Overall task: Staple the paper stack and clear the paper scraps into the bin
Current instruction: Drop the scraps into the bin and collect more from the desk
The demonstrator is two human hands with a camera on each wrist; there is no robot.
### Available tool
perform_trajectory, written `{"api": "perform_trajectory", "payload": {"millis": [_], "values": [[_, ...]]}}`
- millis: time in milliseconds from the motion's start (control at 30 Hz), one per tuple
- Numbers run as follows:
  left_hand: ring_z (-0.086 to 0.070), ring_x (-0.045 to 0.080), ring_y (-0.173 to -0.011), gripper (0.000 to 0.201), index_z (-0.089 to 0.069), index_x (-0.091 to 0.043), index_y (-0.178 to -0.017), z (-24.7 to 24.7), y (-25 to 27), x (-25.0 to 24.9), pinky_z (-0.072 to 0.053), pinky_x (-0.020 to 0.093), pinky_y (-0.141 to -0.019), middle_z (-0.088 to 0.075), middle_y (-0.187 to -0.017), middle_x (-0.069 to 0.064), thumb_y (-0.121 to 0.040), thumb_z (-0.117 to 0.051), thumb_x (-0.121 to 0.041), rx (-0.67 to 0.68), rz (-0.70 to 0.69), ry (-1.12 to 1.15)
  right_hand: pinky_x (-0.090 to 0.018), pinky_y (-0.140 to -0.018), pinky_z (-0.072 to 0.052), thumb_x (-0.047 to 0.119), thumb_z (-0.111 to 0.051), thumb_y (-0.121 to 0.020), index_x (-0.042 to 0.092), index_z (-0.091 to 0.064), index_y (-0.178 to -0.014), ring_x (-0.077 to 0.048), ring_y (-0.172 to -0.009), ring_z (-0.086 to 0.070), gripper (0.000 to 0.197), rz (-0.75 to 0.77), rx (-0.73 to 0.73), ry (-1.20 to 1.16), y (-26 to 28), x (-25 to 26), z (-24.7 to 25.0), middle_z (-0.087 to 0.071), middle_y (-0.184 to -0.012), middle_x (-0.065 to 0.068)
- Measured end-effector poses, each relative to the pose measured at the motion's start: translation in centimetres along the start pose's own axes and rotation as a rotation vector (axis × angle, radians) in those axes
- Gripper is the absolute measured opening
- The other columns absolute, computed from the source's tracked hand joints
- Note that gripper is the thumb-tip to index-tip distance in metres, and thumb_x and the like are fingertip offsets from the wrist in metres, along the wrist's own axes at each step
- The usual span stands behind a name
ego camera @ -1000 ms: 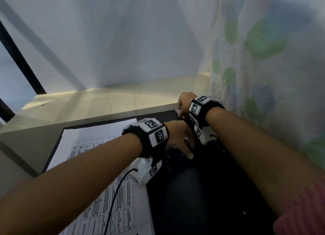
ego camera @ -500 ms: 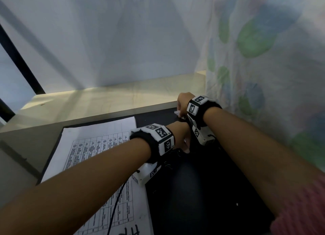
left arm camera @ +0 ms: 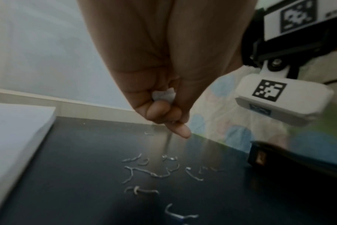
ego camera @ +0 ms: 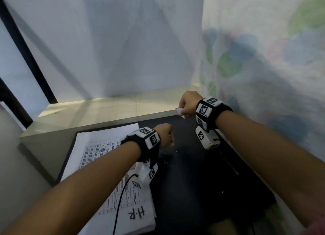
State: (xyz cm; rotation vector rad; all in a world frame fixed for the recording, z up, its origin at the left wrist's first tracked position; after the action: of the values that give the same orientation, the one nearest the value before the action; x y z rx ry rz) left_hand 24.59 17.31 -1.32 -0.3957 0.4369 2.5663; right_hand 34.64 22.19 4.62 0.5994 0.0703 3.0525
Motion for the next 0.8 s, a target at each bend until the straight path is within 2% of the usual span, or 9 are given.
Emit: {"api": "perform_trajectory", "payload": {"millis": [67, 167, 300, 367, 467, 567, 633, 700, 800], "values": [[-0.063, 0.024, -0.106, 0.032, -0.043, -0.021, -0.06, 0.9, 1.6, 0.3, -0.047, 0.03, -0.087, -0.071, -0.11, 0.01, -0.087, -0.052, -0.005, -0.042, 0.001, 0.017, -0.025, -0.07, -0.054, 0.022, -0.071, -0.081, 0.004, -0.077, -0.084, -0.015, -0.06, -0.064, 0.019, 0.021, -0.022, -0.019, 1.6, 0.8, 1.0, -0.071, -0.071, -0.011], [-0.063, 0.021, -0.099, 0.033, -0.041, -0.023, -0.061, 2.3, 4.8, 1.4, -0.046, 0.033, -0.089, -0.072, -0.101, 0.008, -0.087, -0.053, -0.006, -0.111, 0.006, 0.077, -0.019, -0.061, -0.05, 0.021, -0.072, -0.079, 0.004, -0.078, -0.081, -0.009, -0.053, -0.063, 0.018, 0.077, -0.054, -0.031, 4.6, 2.8, 1.8, -0.073, -0.07, -0.012], [-0.054, 0.009, -0.065, 0.028, -0.045, -0.021, -0.067, 3.6, 10.6, 4.3, -0.043, 0.024, -0.063, -0.073, -0.09, 0.009, -0.087, -0.051, -0.002, -0.167, 0.059, 0.174, -0.008, -0.047, -0.039, 0.016, -0.075, -0.075, 0.005, -0.077, -0.084, -0.004, -0.052, -0.059, 0.015, 0.136, -0.037, -0.072, 9.2, 6.7, 1.1, -0.067, -0.069, -0.002], [-0.055, 0.014, -0.067, 0.017, -0.054, -0.015, -0.086, 3.7, 13.7, 6.3, -0.042, 0.021, -0.058, -0.074, -0.1, 0.013, -0.089, -0.046, 0.0, -0.174, 0.117, 0.21, -0.004, -0.04, -0.034, 0.016, -0.076, -0.074, 0.006, -0.077, -0.086, -0.005, -0.057, -0.057, 0.015, 0.174, -0.019, -0.089, 11.4, 9.2, 0.0, -0.063, -0.066, 0.003], [-0.062, 0.022, -0.082, 0.029, -0.053, -0.007, -0.118, 3.8, 18.0, 8.9, -0.044, 0.025, -0.063, -0.069, -0.112, 0.016, -0.093, -0.04, -0.001, -0.169, 0.201, 0.243, -0.009, -0.043, -0.035, 0.018, -0.075, -0.076, 0.008, -0.076, -0.087, -0.002, -0.055, -0.055, 0.015, 0.225, 0.017, -0.124, 14.0, 12.9, -2.3, -0.064, -0.073, 0.001], [-0.054, 0.033, -0.118, 0.034, -0.061, -0.001, -0.116, 4.0, 22.7, 11.3, -0.045, 0.031, -0.088, -0.057, -0.13, 0.021, -0.09, -0.04, 0.005, -0.2, 0.269, 0.287, -0.01, -0.047, -0.047, 0.015, -0.074, -0.079, 0.005, -0.072, -0.091, -0.002, -0.054, -0.059, 0.016, 0.273, 0.104, -0.199, 16.7, 16.8, -5.7, -0.065, -0.079, -0.002], [-0.045, 0.039, -0.128, 0.037, -0.065, 0.004, -0.112, 3.4, 25.6, 13.2, -0.043, 0.039, -0.099, -0.047, -0.139, 0.029, -0.086, -0.038, 0.012, -0.215, 0.33, 0.352, -0.018, -0.06, -0.057, 0.012, -0.073, -0.08, 0.004, -0.069, -0.09, -0.009, -0.057, -0.063, 0.014, 0.306, 0.157, -0.269, 18.1, 19.5, -8.0, -0.064, -0.082, -0.002], [-0.046, 0.044, -0.125, 0.041, -0.065, 0.009, -0.109, 2.5, 28.4, 15.4, -0.046, 0.04, -0.096, -0.05, -0.133, 0.034, -0.084, -0.033, 0.015, -0.249, 0.39, 0.42, -0.028, -0.07, -0.059, 0.01, -0.073, -0.08, 0.006, -0.066, -0.085, -0.015, -0.06, -0.064, 0.009, 0.343, 0.196, -0.287, 19.5, 22.1, -10.1, -0.063, -0.083, -0.003], [-0.055, 0.046, -0.105, 0.041, -0.064, 0.011, -0.109, 0.6, 32.5, 19.8, -0.053, 0.027, -0.074, -0.062, -0.101, 0.038, -0.087, -0.03, 0.013, -0.314, 0.494, 0.481, -0.03, -0.07, -0.06, 0.008, -0.072, -0.08, 0.005, -0.068, -0.083, -0.018, -0.061, -0.065, 0.007, 0.403, 0.264, -0.287, 21.4, 26.5, -13.9, -0.067, -0.088, -0.012]]}}
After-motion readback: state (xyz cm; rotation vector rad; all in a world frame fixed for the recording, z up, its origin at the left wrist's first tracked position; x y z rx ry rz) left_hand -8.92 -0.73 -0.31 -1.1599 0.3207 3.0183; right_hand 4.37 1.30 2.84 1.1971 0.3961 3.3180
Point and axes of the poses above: each hand's wrist, its own y-axis away from the middle knuckle, its own z-axis out of the back of the hand, x = y × z, the point moved 9 cm from there along -y, towards the middle knuckle
